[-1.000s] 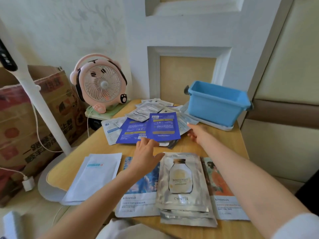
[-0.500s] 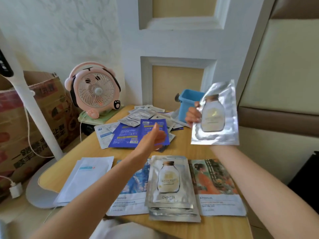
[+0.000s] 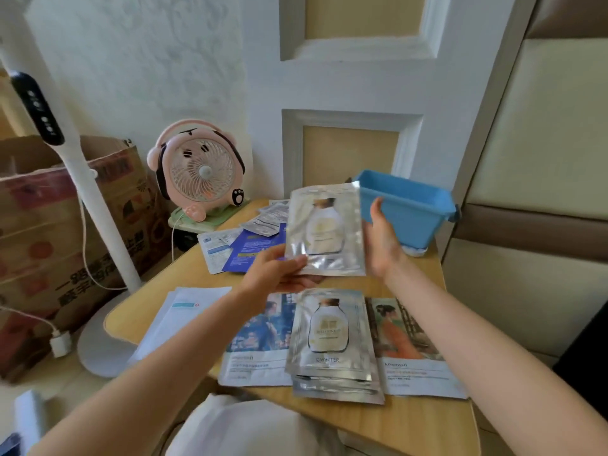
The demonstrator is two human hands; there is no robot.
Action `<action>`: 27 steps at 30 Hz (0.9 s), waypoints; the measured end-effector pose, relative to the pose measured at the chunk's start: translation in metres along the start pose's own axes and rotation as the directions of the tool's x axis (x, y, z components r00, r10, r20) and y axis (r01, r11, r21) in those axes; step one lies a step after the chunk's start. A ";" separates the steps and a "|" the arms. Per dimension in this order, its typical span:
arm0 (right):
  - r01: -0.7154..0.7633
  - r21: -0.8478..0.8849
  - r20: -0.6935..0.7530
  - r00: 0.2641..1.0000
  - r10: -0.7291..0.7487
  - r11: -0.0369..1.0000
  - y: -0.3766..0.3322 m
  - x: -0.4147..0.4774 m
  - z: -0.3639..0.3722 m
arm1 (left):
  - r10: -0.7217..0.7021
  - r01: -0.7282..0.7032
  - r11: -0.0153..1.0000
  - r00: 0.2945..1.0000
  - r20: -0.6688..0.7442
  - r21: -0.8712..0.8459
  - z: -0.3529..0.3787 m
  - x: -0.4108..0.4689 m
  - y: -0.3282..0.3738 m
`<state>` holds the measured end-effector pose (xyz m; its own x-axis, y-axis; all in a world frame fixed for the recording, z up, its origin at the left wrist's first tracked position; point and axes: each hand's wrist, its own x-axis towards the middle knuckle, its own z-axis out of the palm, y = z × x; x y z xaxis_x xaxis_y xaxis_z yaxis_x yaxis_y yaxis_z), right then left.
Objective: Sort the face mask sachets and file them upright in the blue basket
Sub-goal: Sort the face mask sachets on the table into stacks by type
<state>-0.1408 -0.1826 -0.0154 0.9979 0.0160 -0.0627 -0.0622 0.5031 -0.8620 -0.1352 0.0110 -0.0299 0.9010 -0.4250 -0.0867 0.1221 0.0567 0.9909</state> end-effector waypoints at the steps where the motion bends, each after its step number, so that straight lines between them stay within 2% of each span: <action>1: -0.044 0.018 0.053 0.998 0.043 0.999 -0.005 0.006 0.005 | -0.007 0.007 1.000 1.000 -0.020 0.010 -0.011 -0.002 -0.001; 3: -0.054 -0.066 0.133 0.989 0.063 0.996 -0.002 0.011 0.010 | -0.033 0.032 0.995 0.999 0.009 0.093 -0.025 -0.007 -0.003; 5: 0.017 -0.253 0.159 0.987 0.024 0.967 0.015 0.018 0.007 | -0.042 0.037 0.984 0.999 0.026 0.174 -0.030 -0.010 -0.005; 8: 0.000 -0.423 0.206 0.974 0.096 0.906 0.030 0.017 0.017 | 0.018 0.000 0.986 0.994 -0.111 0.165 -0.036 -0.013 -0.005; 10: -0.019 -0.579 0.158 0.978 0.134 0.815 0.034 0.015 0.018 | 0.008 0.016 0.988 0.989 -0.149 0.154 -0.042 -0.017 -0.008; 13: -0.027 -0.682 0.020 0.998 0.056 0.730 0.034 0.017 0.006 | -0.101 0.114 0.965 0.993 -0.067 0.236 -0.031 -0.027 -0.024; 15: -0.088 -0.821 -0.089 0.996 0.025 0.564 0.032 0.019 -0.008 | -0.193 0.204 0.934 0.979 -0.065 0.294 -0.012 -0.027 -0.040; 17: -0.127 -0.925 -0.113 0.992 0.059 0.358 0.033 0.018 -0.021 | -0.203 0.235 0.834 0.972 -0.119 0.499 0.000 -0.021 -0.056; 19: -0.131 -0.972 -0.120 0.991 0.067 0.195 0.039 0.016 -0.034 | -0.140 0.195 0.602 0.981 -0.138 0.774 0.002 -0.018 -0.069; 20: -0.134 -0.980 -0.125 0.990 0.068 0.146 0.041 0.015 -0.038 | -0.112 0.170 0.509 0.985 -0.131 0.844 0.001 -0.018 -0.073; 21: -0.136 -0.984 -0.129 0.989 0.066 0.116 0.041 0.014 -0.040 | -0.106 0.154 0.473 0.987 -0.117 0.868 -0.001 -0.019 -0.074; 23: -0.135 -0.981 -0.137 0.991 -0.005 0.141 0.040 0.020 -0.044 | -0.125 0.141 0.494 0.988 -0.091 0.858 -0.002 -0.022 -0.073; 25: -0.139 -0.966 -0.172 0.975 -0.141 0.218 0.040 0.033 -0.045 | -0.143 0.142 0.510 0.986 -0.079 0.848 -0.001 -0.023 -0.070; 27: -0.182 -0.938 -0.244 0.951 -0.191 0.294 0.043 0.049 -0.040 | -0.156 0.136 0.484 0.985 -0.068 0.864 0.003 -0.023 -0.069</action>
<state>-0.0953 -0.1949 -0.0760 0.9563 -0.2917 -0.0177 -0.2162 -0.6656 -0.7143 -0.1656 0.0141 -0.0956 0.8973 -0.3660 -0.2467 -0.1777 -0.8112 0.5571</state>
